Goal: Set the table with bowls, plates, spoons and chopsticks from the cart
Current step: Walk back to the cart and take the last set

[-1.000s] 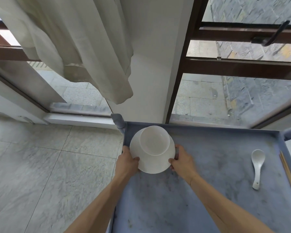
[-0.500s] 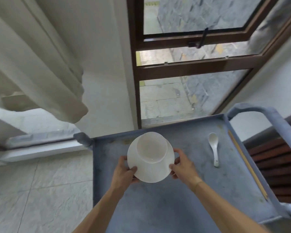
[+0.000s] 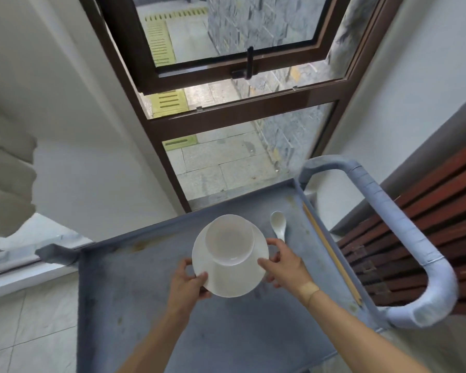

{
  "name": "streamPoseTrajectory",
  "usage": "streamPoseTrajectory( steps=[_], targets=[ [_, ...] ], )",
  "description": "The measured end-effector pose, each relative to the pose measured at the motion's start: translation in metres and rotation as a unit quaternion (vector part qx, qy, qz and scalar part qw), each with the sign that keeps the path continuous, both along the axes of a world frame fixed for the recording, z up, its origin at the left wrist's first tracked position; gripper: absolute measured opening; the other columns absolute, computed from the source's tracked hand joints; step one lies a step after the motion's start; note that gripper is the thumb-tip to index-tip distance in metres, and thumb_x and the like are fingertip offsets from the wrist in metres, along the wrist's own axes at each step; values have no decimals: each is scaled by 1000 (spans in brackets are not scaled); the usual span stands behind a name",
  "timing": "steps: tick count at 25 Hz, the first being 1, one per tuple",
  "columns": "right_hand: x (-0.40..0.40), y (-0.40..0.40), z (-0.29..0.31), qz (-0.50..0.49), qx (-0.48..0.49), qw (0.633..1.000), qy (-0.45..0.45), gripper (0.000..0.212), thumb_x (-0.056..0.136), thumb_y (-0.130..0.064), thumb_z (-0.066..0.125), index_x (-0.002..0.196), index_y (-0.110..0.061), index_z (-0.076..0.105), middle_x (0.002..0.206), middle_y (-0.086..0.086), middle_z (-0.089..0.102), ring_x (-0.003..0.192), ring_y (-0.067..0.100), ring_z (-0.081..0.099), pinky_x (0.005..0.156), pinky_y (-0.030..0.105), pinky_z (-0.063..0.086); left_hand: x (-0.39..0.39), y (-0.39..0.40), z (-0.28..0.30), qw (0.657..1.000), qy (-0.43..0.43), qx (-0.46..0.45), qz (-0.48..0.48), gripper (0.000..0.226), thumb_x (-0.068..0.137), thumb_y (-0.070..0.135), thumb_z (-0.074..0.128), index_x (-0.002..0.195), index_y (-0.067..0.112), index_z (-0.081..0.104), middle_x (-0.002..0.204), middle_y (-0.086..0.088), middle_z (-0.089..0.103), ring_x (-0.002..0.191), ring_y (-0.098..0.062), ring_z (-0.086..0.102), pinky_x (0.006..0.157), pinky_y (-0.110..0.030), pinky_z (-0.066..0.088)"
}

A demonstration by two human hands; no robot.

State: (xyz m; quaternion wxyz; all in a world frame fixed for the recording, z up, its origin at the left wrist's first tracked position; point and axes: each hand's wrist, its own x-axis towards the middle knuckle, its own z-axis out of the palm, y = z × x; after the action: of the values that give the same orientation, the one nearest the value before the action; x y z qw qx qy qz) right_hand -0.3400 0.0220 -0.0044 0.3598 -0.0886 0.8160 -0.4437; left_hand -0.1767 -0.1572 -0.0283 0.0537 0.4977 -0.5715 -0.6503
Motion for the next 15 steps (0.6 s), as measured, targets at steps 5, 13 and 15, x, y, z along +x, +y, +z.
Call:
streamPoseTrajectory(
  steps=[5, 13, 15],
  targets=[
    [-53, 25, -17, -9, 165, 970, 178, 39, 88, -55, 59, 110, -23, 59, 86, -7, 60, 78, 17, 58, 67, 31, 46, -16, 24, 1, 1000, -6, -12, 27, 29, 90, -3, 63, 109, 18, 54, 66, -8, 75, 59, -20, 71, 52, -29, 58],
    [-76, -8, -33, 125, 288, 926, 212, 35, 87, -44, 59, 102, -13, 58, 86, 5, 61, 77, 26, 59, 62, 30, 41, -20, 29, 2, 998, -25, -28, 41, 30, 91, -1, 62, 107, 23, 54, 68, -8, 75, 56, -17, 70, 51, -27, 57],
    [-77, -12, -33, 133, 288, 924, 215, 24, 89, -33, 57, 101, -11, 55, 84, 6, 59, 74, 26, 56, 60, 31, 40, -20, 28, 2, 999, -17, -27, 40, 29, 91, 0, 62, 108, 23, 54, 71, -10, 76, 60, -19, 71, 53, -28, 58]
  ],
)
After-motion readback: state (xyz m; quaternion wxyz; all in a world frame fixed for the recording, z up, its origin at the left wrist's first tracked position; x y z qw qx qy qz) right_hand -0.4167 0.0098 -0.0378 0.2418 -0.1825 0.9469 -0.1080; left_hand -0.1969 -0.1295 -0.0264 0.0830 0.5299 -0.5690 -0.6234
